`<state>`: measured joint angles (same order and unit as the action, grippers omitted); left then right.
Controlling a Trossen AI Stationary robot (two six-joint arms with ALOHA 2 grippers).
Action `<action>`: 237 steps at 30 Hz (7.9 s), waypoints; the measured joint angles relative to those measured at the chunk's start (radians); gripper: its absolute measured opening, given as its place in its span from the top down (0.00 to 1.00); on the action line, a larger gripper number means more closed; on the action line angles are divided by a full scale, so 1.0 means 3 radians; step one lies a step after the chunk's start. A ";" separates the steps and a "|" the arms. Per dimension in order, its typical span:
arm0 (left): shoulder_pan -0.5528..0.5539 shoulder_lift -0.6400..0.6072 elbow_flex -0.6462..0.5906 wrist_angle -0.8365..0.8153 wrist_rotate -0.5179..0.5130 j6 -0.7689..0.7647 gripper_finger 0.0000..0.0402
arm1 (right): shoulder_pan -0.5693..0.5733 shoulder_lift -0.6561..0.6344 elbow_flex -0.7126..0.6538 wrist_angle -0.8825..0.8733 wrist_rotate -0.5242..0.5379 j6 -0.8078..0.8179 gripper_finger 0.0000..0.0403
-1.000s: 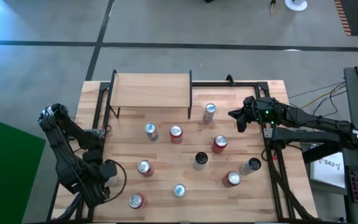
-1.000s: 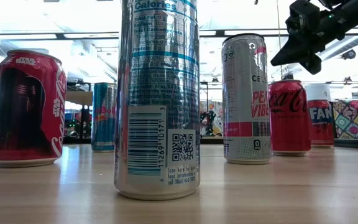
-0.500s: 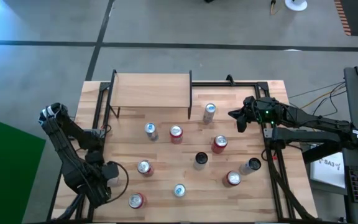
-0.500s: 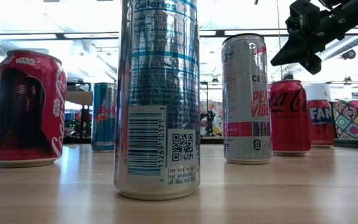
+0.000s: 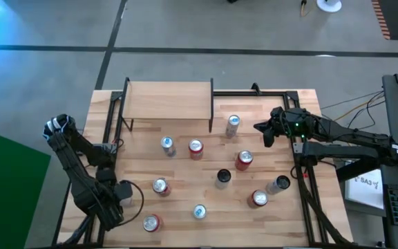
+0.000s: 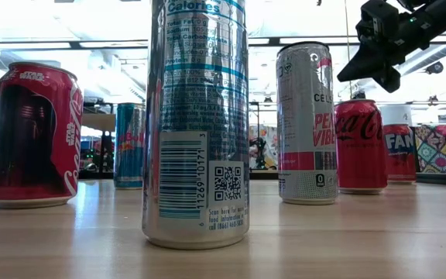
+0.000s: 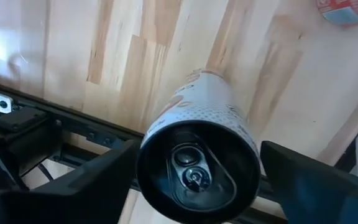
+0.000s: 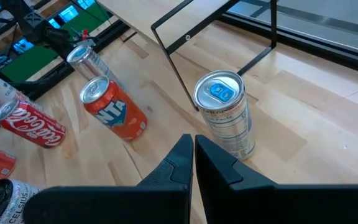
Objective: Place canned beverage on shelf
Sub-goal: Put the white pink soda can on the shelf
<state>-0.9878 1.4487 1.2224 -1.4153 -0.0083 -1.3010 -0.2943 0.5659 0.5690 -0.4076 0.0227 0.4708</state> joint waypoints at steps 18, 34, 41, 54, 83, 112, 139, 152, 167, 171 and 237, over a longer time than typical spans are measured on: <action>0.0000 -0.0016 0.0175 -0.0087 0.0101 -0.0130 0.40 | 0.0000 0.0000 0.0000 0.0001 0.0001 0.0001 0.98; 0.0242 -0.0036 0.0798 -0.0517 -0.0054 -0.0495 0.40 | 0.0000 -0.0001 0.0000 0.0001 0.0002 -0.0001 0.98; 0.0553 -0.0037 0.0895 -0.0523 -0.0056 -0.0303 0.40 | 0.0000 0.0000 0.0000 0.0001 0.0001 -0.0002 0.98; 0.0692 -0.0085 0.1379 -0.0522 -0.0115 -0.0267 0.40 | 0.0000 0.0000 -0.0001 0.0000 0.0003 -0.0036 0.98; 0.2878 -0.0004 0.3063 -0.0522 -0.1816 0.1875 0.40 | -0.0001 0.0000 -0.0005 0.0001 0.0001 0.0003 0.98; 0.5612 0.0717 0.3252 -0.0519 -0.0052 0.4432 0.40 | -0.0003 0.0003 -0.0005 0.0112 0.0277 -0.0090 0.98; 0.5170 0.0486 0.3374 -0.0517 0.0632 0.3679 0.40 | -0.0003 0.0003 -0.0005 0.0178 0.0286 -0.0176 0.98; 0.5257 0.0239 0.2810 -0.0521 0.0092 0.3966 0.40 | -0.0001 0.0003 -0.0005 0.0166 0.0277 -0.0213 0.98; 0.4993 -0.0269 0.2526 -0.0517 -0.0193 0.4713 0.40 | -0.0001 0.0003 -0.0004 0.0165 0.0276 -0.0265 0.98; 0.4877 -0.0392 0.2491 -0.0519 -0.0306 0.4463 0.40 | -0.0001 0.0003 -0.0004 0.0167 0.0276 -0.0268 0.98; 0.5024 0.0224 0.2052 -0.0521 -0.0941 0.5052 0.37 | -0.0002 0.0002 0.0000 0.0177 0.0280 -0.0236 0.98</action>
<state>0.5194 1.5158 1.8380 -1.5715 -0.2906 0.2145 -0.2950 0.5667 0.5690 -0.3546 0.1066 0.4000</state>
